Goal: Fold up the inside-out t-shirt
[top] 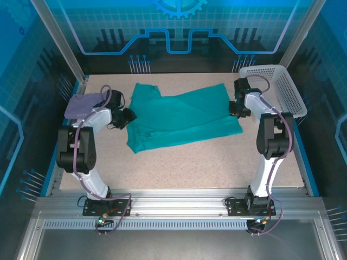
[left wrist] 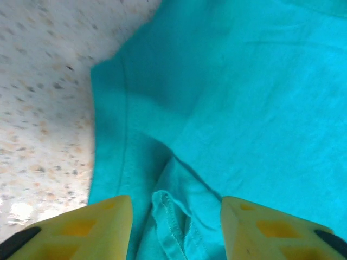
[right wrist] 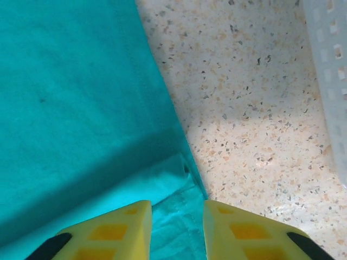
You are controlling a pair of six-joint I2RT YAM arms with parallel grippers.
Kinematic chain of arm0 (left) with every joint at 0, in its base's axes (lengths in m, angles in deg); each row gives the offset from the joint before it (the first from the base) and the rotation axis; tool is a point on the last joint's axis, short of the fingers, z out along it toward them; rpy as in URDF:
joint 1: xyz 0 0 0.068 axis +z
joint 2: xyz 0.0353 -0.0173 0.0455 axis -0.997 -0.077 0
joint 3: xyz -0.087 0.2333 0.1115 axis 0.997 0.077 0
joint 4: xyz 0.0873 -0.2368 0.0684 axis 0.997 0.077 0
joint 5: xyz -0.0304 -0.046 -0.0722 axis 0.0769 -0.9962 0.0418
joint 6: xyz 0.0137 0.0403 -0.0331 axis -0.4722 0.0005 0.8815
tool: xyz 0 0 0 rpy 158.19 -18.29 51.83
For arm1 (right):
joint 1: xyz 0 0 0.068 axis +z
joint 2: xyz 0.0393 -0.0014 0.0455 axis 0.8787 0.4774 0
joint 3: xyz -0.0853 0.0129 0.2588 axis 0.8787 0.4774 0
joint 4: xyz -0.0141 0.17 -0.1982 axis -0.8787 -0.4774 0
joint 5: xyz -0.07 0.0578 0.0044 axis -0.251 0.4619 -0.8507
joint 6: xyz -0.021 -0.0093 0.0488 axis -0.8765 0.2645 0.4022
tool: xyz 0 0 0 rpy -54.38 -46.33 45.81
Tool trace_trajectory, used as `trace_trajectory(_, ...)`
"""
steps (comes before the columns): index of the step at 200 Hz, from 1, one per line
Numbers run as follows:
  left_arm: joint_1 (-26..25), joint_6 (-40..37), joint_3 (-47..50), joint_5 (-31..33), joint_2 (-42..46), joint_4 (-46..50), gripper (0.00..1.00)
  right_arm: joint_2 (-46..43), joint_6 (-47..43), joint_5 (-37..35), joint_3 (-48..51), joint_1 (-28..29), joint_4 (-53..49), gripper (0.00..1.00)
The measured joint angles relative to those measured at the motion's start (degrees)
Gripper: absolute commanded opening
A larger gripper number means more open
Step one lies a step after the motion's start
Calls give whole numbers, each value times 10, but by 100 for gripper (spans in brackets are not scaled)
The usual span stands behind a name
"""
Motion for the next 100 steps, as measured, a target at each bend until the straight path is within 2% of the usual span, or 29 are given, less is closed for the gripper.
trace_trajectory(24, -16, 11, 83, 16, 120, -19, 58, -71, -4, -9, 56, 27, 2, 38)
trace_trajectory(51, -94, 20, 153, 10, 230, -44, 59, -136, -4, 19, 103, 45, 4, 38)
trace_trajectory(67, -120, 30, 179, -9, 236, -64, 58, -128, -4, 49, 104, 44, 4, 37)
trace_trajectory(100, -120, 29, 207, -16, 195, -73, 58, -46, -9, 82, 88, 44, -6, 33)
